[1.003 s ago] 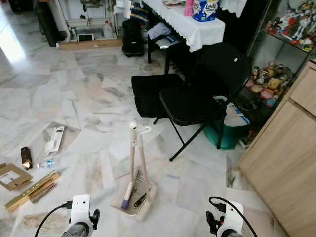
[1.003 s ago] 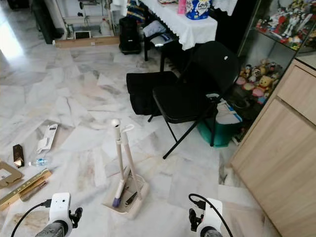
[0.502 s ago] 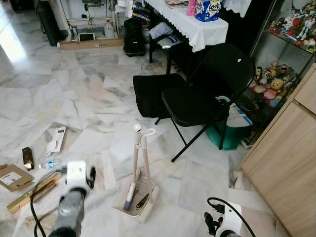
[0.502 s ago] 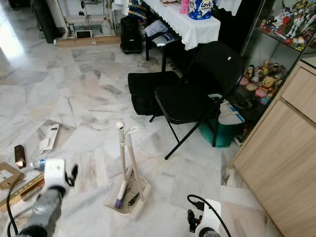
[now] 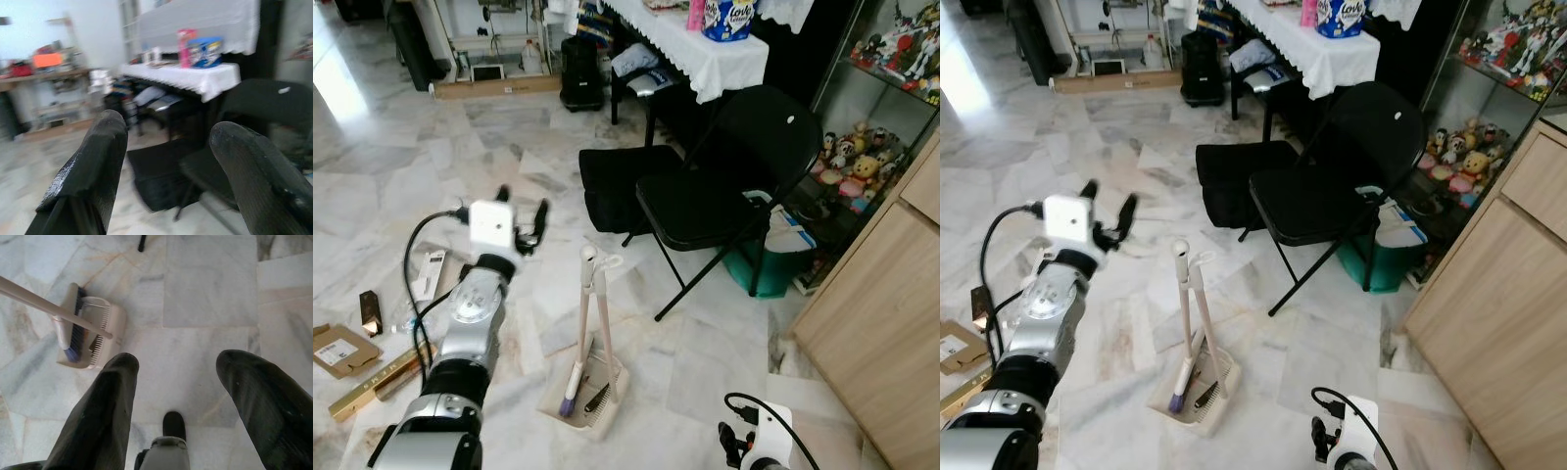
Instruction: Sweep floor
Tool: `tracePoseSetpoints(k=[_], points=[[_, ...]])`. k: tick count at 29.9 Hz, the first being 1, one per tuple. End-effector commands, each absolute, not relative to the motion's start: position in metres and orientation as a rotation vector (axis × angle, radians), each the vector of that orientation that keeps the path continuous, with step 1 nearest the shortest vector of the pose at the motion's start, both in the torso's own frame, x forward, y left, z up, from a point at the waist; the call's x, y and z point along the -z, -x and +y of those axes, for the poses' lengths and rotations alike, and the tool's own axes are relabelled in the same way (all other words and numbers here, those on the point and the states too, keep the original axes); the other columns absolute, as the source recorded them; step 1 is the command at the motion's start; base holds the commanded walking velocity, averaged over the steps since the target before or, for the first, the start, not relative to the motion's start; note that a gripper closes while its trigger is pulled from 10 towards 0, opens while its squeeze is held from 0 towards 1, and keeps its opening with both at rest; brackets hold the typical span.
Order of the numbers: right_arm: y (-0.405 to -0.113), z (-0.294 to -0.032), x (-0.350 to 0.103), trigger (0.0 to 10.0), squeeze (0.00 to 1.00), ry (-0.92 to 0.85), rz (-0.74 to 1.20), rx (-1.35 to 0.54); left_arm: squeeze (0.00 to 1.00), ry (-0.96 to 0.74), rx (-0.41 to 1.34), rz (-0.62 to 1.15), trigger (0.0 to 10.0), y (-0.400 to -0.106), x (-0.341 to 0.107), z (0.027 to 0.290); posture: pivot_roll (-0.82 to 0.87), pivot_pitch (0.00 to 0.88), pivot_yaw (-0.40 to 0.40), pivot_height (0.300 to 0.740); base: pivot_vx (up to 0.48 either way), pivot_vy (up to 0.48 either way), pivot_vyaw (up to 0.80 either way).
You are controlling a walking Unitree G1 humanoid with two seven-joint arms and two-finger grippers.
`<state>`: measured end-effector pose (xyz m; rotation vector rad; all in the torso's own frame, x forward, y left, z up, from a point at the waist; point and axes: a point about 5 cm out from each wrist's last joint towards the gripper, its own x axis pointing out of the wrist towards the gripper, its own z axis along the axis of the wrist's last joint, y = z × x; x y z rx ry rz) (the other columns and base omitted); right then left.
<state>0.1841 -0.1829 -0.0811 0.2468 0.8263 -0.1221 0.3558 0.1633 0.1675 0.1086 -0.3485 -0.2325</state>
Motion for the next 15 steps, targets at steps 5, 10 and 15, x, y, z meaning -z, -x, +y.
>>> tracePoseSetpoints(k=[5, 10, 15], points=[[-0.185, -0.183, 0.081, 10.0, 0.00, -0.243, 0.829, 0.121, 1.00, -0.051, 0.322, -0.341, 10.0, -0.349, -0.169, 0.147, -0.04, 0.035, -0.038, 0.740, 0.000, 0.000, 0.00], [-0.187, -0.182, 0.080, 10.0, 0.00, -0.241, 0.823, 0.117, 1.00, -0.029, 0.373, -0.305, 10.0, -0.337, -0.162, 0.140, -0.04, 0.041, -0.039, 0.740, 0.000, 0.000, 0.00], [-0.185, -0.183, 0.081, 10.0, 0.00, -0.238, 0.831, 0.115, 1.00, -0.033, 0.404, -0.278, 10.0, -0.330, -0.160, 0.139, -0.03, 0.044, -0.040, 0.740, 0.000, 0.000, 0.00]])
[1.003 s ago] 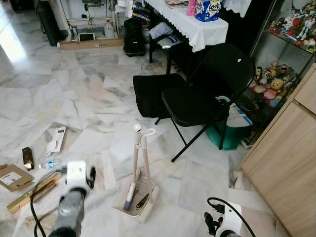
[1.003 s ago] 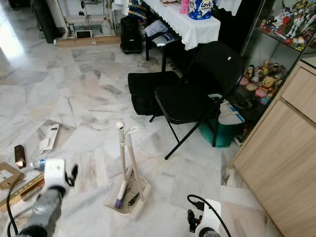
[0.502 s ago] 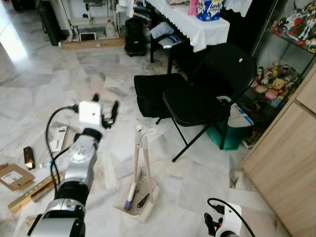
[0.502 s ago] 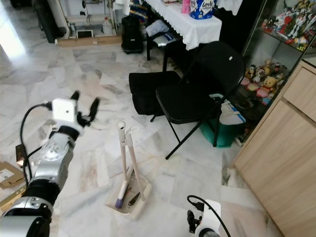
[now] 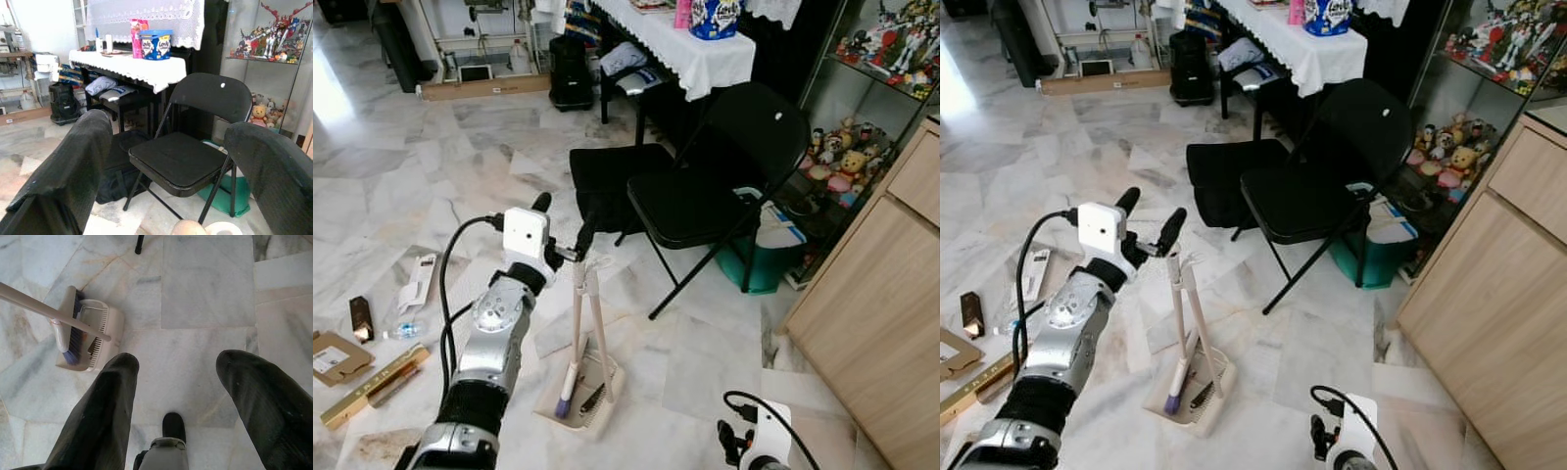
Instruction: Sweep floor
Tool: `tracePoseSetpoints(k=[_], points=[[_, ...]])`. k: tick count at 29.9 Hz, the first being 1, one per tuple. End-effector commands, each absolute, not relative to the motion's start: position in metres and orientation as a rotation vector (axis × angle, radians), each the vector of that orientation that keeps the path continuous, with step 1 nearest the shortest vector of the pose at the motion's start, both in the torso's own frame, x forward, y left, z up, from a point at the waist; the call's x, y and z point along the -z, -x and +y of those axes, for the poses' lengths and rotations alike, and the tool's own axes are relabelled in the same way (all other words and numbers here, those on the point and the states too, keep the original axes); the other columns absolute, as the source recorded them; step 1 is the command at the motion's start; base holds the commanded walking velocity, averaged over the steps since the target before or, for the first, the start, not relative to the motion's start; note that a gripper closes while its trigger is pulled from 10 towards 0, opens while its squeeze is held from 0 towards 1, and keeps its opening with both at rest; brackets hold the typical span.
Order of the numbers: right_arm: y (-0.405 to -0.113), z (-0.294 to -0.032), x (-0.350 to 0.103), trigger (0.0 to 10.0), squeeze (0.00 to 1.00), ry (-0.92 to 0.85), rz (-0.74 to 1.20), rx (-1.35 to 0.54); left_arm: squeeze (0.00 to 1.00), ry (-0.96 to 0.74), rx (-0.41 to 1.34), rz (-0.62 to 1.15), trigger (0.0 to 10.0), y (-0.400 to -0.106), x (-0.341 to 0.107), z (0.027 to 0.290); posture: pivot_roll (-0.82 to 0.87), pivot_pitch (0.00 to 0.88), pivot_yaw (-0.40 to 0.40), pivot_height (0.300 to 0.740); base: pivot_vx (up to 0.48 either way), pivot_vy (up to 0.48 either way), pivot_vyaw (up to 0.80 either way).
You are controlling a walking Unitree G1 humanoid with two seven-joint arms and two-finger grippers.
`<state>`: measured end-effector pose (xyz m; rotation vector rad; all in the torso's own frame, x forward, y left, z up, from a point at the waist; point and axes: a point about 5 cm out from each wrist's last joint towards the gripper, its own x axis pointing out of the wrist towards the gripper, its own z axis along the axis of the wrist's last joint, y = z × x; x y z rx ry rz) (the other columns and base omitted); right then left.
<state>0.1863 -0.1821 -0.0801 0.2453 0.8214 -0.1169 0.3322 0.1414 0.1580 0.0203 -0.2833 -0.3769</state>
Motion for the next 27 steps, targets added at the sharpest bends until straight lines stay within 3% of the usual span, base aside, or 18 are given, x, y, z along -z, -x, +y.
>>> tracePoseSetpoints(k=[1, 5, 6, 7, 8, 27], points=[[-0.183, -0.183, 0.082, 10.0, 0.00, -0.238, 0.835, 0.115, 1.00, -0.038, 0.403, -0.267, 10.0, -0.328, -0.158, 0.138, -0.03, 0.044, -0.040, 0.740, 0.000, 0.000, 0.00], [-0.180, -0.185, 0.083, 10.0, 0.00, -0.237, 0.844, 0.116, 1.00, -0.046, 0.389, -0.238, 10.0, -0.327, -0.153, 0.136, -0.03, 0.048, -0.041, 0.740, 0.000, 0.000, 0.00], [-0.179, -0.186, 0.083, 10.0, 0.00, -0.237, 0.846, 0.117, 0.82, -0.045, 0.390, -0.230, 10.0, -0.327, -0.151, 0.134, -0.03, 0.049, -0.041, 0.740, 0.000, 0.000, 0.00], [-0.178, -0.186, 0.084, 10.0, 0.00, -0.237, 0.847, 0.118, 0.82, -0.042, 0.391, -0.225, 10.0, -0.326, -0.150, 0.132, -0.03, 0.049, -0.041, 0.740, 0.000, 0.000, 0.00], [-0.177, -0.187, 0.084, 10.0, 0.00, -0.237, 0.849, 0.119, 0.00, -0.039, 0.395, -0.221, 10.0, -0.326, -0.150, 0.131, -0.04, 0.049, -0.041, 0.740, 0.000, 0.000, 0.00], [-0.160, -0.196, 0.090, 10.0, 0.00, -0.240, 0.875, 0.131, 0.00, -0.190, 0.331, -0.182, 10.0, -0.341, -0.152, 0.098, -0.04, 0.043, -0.029, 0.740, 0.000, 0.000, 0.00]])
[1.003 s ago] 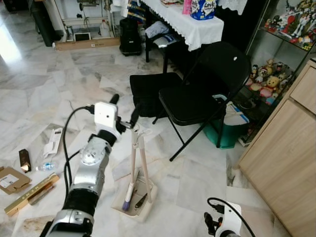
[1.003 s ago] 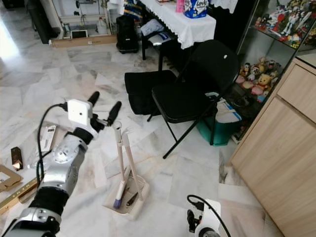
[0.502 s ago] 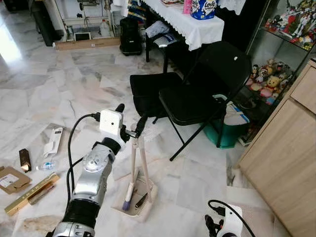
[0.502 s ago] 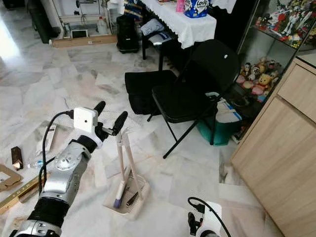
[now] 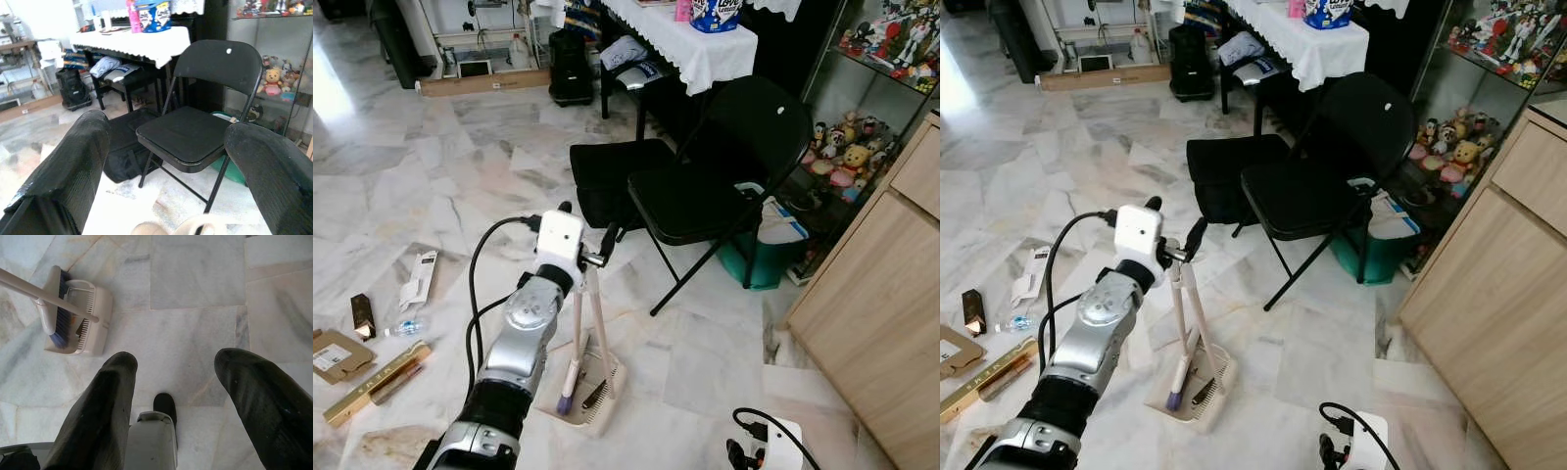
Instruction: Sweep floor
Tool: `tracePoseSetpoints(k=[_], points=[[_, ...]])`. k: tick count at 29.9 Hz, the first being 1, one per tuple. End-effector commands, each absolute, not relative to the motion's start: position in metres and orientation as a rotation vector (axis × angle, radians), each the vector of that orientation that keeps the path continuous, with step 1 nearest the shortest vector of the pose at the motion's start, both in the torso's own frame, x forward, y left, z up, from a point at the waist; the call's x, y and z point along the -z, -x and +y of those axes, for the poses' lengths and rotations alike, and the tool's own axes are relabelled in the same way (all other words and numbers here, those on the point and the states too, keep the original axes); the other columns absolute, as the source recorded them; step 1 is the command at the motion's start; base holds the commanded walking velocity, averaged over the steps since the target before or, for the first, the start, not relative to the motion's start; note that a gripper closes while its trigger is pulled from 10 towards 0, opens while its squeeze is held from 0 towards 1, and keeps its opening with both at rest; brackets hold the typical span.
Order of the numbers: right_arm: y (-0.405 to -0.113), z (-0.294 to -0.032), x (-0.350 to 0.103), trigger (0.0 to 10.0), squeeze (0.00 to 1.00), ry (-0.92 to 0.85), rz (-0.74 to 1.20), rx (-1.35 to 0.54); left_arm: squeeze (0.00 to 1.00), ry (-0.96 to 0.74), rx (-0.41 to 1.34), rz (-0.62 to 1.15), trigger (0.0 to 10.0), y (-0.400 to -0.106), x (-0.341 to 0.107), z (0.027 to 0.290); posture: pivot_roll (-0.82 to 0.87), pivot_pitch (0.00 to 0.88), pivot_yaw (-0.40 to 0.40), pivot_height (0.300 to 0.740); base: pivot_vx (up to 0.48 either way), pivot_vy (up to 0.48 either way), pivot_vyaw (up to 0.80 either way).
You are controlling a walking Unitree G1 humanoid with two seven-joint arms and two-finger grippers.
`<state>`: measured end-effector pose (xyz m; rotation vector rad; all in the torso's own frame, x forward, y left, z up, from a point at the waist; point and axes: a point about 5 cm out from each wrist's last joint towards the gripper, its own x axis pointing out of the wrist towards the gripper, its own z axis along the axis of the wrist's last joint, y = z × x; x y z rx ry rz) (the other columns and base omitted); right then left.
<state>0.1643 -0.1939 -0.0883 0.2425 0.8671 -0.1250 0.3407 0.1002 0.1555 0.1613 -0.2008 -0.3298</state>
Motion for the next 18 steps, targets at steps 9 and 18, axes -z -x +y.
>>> tracePoseSetpoints(k=[9, 18], points=[[-0.157, -0.195, 0.091, 10.0, 0.00, -0.230, 0.886, 0.116, 0.00, -0.246, 0.309, -0.147, 10.0, -0.343, -0.146, 0.098, -0.04, 0.027, -0.028, 0.740, 0.000, 0.000, 0.00], [-0.163, -0.184, 0.091, 10.0, 0.00, -0.219, 0.887, 0.095, 0.00, -0.237, 0.187, -0.107, 10.0, -0.345, -0.134, 0.110, -0.04, 0.038, -0.037, 0.740, 0.000, 0.000, 0.00]])
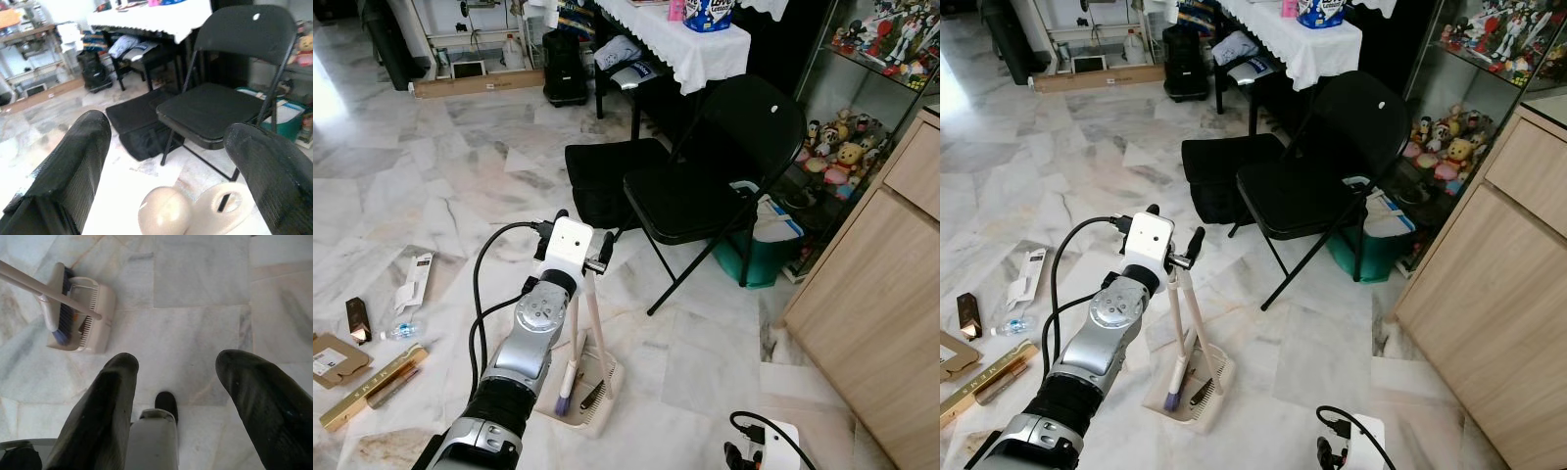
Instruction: Sweep floor
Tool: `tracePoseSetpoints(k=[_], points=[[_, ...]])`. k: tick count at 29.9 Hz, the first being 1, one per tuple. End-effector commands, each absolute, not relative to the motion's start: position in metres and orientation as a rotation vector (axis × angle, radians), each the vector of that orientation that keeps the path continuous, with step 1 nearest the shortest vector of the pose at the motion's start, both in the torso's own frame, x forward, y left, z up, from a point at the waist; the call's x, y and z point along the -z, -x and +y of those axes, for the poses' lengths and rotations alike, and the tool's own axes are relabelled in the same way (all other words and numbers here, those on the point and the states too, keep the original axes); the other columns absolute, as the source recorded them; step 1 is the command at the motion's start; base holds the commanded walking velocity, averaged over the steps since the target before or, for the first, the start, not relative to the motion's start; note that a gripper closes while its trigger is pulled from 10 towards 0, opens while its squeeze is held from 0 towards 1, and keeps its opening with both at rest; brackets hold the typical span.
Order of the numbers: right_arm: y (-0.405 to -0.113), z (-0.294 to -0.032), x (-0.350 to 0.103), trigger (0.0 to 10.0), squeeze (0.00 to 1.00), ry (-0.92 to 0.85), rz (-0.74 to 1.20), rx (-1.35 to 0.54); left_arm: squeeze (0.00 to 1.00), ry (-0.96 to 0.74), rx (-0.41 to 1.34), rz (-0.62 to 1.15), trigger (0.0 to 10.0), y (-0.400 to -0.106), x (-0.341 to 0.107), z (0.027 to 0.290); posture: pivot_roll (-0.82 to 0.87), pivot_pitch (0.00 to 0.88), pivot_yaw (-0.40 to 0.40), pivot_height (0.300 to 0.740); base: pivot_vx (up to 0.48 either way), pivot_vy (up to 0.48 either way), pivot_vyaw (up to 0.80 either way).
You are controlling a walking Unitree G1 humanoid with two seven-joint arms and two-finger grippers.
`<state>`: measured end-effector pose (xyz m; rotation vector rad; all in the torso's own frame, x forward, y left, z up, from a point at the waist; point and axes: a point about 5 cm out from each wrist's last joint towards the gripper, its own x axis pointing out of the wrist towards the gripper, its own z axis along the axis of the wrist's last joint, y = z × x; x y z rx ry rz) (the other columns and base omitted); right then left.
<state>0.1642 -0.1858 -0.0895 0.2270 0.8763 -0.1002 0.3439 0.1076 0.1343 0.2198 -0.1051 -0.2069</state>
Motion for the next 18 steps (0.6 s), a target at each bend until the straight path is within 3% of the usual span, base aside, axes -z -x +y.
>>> tracePoseSetpoints(k=[1, 18], points=[[-0.163, -0.179, 0.091, 10.0, 0.00, -0.219, 0.888, 0.090, 0.00, -0.222, 0.148, -0.093, 10.0, -0.345, -0.131, 0.114, -0.04, 0.039, -0.037, 0.740, 0.000, 0.000, 0.00], [-0.165, -0.189, 0.089, 10.0, 0.00, -0.212, 0.878, 0.100, 0.00, -0.127, 0.047, 0.000, 10.0, -0.348, -0.112, 0.123, -0.05, 0.052, -0.037, 0.740, 0.000, 0.000, 0.00]])
